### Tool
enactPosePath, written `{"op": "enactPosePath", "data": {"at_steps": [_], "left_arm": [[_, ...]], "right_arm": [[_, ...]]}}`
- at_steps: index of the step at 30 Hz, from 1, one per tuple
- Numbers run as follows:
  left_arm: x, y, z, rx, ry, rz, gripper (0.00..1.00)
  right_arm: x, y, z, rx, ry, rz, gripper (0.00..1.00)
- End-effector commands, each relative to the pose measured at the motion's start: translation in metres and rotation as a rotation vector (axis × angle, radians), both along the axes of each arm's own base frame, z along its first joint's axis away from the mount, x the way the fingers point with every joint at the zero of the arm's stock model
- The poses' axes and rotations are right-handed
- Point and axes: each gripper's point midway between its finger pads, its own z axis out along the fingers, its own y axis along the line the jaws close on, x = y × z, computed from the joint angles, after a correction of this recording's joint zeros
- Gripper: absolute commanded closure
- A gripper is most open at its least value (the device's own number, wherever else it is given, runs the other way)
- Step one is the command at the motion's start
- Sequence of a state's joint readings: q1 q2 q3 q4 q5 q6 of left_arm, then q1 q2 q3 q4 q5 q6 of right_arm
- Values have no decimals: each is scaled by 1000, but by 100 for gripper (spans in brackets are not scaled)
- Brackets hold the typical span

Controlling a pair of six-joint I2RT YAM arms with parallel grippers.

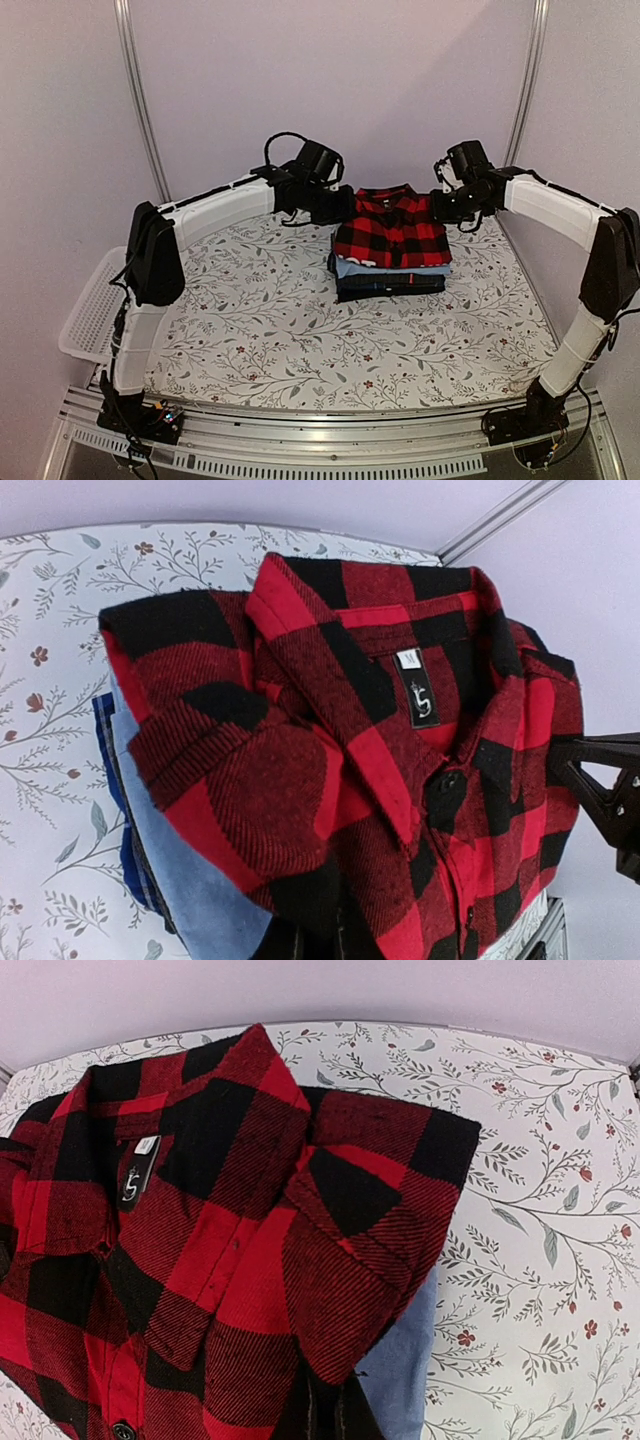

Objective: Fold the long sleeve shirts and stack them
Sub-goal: Place the square-folded shirt on the square-folded shirt, then move the square-folded shirt to the corner of the board.

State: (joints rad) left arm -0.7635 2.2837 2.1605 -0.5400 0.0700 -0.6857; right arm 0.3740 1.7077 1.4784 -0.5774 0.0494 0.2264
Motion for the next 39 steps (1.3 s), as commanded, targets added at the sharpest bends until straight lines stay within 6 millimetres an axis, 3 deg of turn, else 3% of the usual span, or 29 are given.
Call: {"op": "enactPosePath", "data": {"at_steps": [1,3,5,8,10,14,19,22,25,32,37,39], "left_arm": [[-3,-10,-10,-5,23,-14,100],[-2,-7,-24,14,47,4,100],[-1,-4,-39,32,70,25,99],[3,6,-56,65,102,58,82],[6,15,-61,80,109,76,61],[8,32,-58,107,97,96,46],[3,51,-48,136,48,108,42],[-1,61,-40,133,41,112,39],[-3,74,-20,121,2,123,35],[-14,130,26,92,-65,151,18],[-30,179,43,98,-97,200,2],[-37,196,51,98,-114,221,0]], "right_arm": [[11,-13,-8,-18,-18,-25,100],[14,-18,-17,-28,-10,-33,98],[18,-25,-30,-49,9,-50,91],[24,-32,-46,-73,35,-60,72],[28,-36,-53,-105,45,-68,55],[33,-39,-36,-112,21,-85,39],[29,-30,0,-81,-20,-89,39],[20,-9,18,-69,-50,-55,37],[10,24,28,-25,-67,8,33],[-12,120,46,87,-118,177,1],[-30,193,48,148,-122,292,1],[-34,219,41,170,-109,332,1]]}}
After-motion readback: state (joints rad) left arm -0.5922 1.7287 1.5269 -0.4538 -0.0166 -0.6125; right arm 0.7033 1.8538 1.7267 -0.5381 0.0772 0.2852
